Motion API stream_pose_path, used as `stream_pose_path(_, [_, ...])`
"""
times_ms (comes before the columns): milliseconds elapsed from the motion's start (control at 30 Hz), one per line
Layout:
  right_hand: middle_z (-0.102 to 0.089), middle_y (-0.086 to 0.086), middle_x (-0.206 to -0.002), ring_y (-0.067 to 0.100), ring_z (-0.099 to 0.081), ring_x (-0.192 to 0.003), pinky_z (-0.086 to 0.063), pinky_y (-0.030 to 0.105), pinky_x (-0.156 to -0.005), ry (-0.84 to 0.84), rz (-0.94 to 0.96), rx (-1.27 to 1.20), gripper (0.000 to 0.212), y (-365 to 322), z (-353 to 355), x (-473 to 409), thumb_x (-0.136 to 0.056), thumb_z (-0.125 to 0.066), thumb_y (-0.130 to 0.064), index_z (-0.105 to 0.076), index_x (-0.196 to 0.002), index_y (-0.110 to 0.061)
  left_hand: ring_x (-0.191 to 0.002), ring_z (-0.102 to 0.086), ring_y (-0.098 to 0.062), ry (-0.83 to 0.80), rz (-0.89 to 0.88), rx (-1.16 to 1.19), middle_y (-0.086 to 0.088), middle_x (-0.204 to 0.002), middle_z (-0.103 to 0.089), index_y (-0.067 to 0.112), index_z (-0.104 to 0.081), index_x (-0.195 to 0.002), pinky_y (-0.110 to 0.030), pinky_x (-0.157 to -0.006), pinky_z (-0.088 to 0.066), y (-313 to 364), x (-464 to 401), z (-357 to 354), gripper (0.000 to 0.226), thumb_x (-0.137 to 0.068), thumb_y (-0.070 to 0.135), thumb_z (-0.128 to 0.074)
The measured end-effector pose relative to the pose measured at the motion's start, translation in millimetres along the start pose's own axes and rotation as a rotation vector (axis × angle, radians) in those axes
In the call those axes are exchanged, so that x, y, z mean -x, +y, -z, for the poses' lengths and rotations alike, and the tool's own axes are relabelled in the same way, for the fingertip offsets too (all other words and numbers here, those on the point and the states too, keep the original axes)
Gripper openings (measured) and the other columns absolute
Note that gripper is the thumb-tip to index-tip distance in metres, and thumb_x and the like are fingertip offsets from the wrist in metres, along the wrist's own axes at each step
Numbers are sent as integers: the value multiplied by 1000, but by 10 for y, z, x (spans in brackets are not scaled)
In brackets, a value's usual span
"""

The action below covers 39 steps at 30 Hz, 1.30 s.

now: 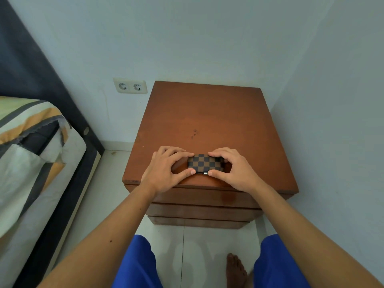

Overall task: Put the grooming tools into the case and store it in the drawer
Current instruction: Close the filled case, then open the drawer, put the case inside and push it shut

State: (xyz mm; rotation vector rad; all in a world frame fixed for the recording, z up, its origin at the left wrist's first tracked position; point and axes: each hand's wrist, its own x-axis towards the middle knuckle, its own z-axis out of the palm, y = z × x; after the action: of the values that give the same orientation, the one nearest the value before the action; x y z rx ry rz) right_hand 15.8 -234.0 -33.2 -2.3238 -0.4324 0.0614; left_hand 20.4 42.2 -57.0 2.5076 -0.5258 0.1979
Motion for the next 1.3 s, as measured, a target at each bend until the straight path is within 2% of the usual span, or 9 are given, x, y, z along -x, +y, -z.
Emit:
stream_pose_path(467, [-57,-14,-139,9,-44,-131,-45,37,-111,28,15,60,57,-13,-30,63,-88,-79,-44,-60,-140,-29,-134,-41,-11,-26,-10,-46,19,-143,-57,46,-57,-144,-42,-108,-38,10,17,8,54,-97,72,-56])
stream_pose_path(633, [-49,-9,-148,11,-41,-138,-43,41,-116,11,-9,80,79,-82,-43,135,-81,-83,-51,-50,-149,-27,-142,-41,-17,-50,-64,-196,11,-157,-51,38,-44,-158,-41,-115,-36,74,161,37,74,-96,80,-46])
stream_pose_path(767, [-38,-9,-161,12,-32,-149,-34,37,-123,26,-80,187,101,-46,83,357,-74,-78,-72,-38,-157,-29,-145,-46,-20,21,-49,-259,5,-157,-54,28,-50,-155,-43,-119,-33,58,338,71,84,-93,85,-46])
stream_pose_path(833, [-36,-6,-164,15,-30,-152,-30,40,-125,82,-127,316,114,76,207,552,-68,-71,-86,-35,-159,-28,-148,-45,-23,53,-26,-322,1,-158,-53,26,-54,-153,-45,-122,-29,-50,500,99,89,-90,88,-46])
stream_pose_path(933, [-28,1,-169,24,-22,-158,-23,46,-129,240,-268,434,129,337,344,895,-60,-69,-93,-31,-160,-22,-153,-38,-30,135,88,-346,-7,-163,-48,22,-53,-154,-48,-124,-24,-270,760,183,98,-84,90,-51])
stream_pose_path(1033, [-12,9,-173,32,-12,-160,-22,54,-128,386,-492,319,146,481,355,1153,-51,-77,-90,-19,-163,-16,-160,-21,-31,226,375,-193,-11,-171,-30,17,-38,-161,-47,-128,-17,-311,945,208,118,-73,89,-70])
stream_pose_path(1100, [-10,13,-172,32,-9,-160,-21,54,-128,441,-588,187,152,479,307,1237,-49,-84,-84,-12,-164,-16,-161,-19,-28,240,537,47,-8,-174,-22,17,-22,-166,-45,-128,-20,-265,1011,148,132,-67,79,-83])
stream_pose_path(1200, [-18,15,-169,31,-17,-159,-27,51,-126,481,-651,-6,155,443,238,1269,-50,-93,-71,-6,-165,-12,-151,-40,-25,287,625,332,-3,-166,-39,19,-13,-166,-48,-124,-36,-196,1028,82,138,-64,65,-94])
stream_pose_path(1300, [-23,13,-170,30,-24,-158,-29,49,-127,528,-672,-83,155,459,209,1304,-50,-95,-67,-8,-165,-10,-147,-47,-29,340,688,403,-7,-159,-49,14,-21,-163,-48,-121,-41,-60,1056,67,129,-66,56,-95])
